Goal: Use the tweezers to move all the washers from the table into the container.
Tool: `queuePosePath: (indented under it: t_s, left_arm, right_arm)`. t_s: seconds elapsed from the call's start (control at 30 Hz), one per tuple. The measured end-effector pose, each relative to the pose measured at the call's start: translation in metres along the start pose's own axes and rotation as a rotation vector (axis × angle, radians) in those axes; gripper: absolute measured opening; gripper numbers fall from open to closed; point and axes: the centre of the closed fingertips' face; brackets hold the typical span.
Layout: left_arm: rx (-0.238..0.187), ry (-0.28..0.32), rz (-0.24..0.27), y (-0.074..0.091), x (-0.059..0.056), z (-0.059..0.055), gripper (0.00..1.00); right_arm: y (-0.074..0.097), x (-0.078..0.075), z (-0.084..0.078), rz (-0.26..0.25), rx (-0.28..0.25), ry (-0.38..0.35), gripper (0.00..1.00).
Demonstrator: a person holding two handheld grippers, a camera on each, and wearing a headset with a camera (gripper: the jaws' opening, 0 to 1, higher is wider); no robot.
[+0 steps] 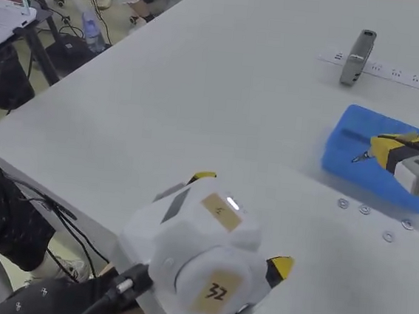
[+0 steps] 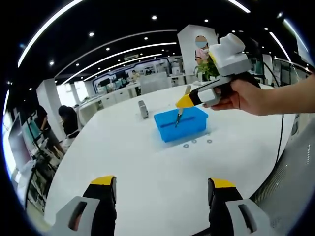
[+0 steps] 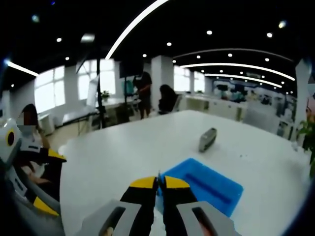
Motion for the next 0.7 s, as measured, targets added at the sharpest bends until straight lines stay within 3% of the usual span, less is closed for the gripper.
queuePosePath:
  t_s: [0.27, 0.7]
  left_arm:
    - [0.004, -0.007, 0.001, 0.0, 0.0, -0.001, 0.77]
    - [0.002, -0.009, 0.009, 0.0, 0.001, -0.001, 0.77]
  right_arm:
    - [-0.004, 0.006, -0.028, 0.013, 0.07, -0.005, 0.01]
    - [-0.002, 0.006, -0.046, 0.003, 0.14, -0.012, 0.01]
Point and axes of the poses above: the centre of the closed fingertips' face, and the gripper's own axes: y roughly backward along the fingers, x roughly to its left, z roughly out of its top, and after that the axes turned 4 degrees about z, right-handed
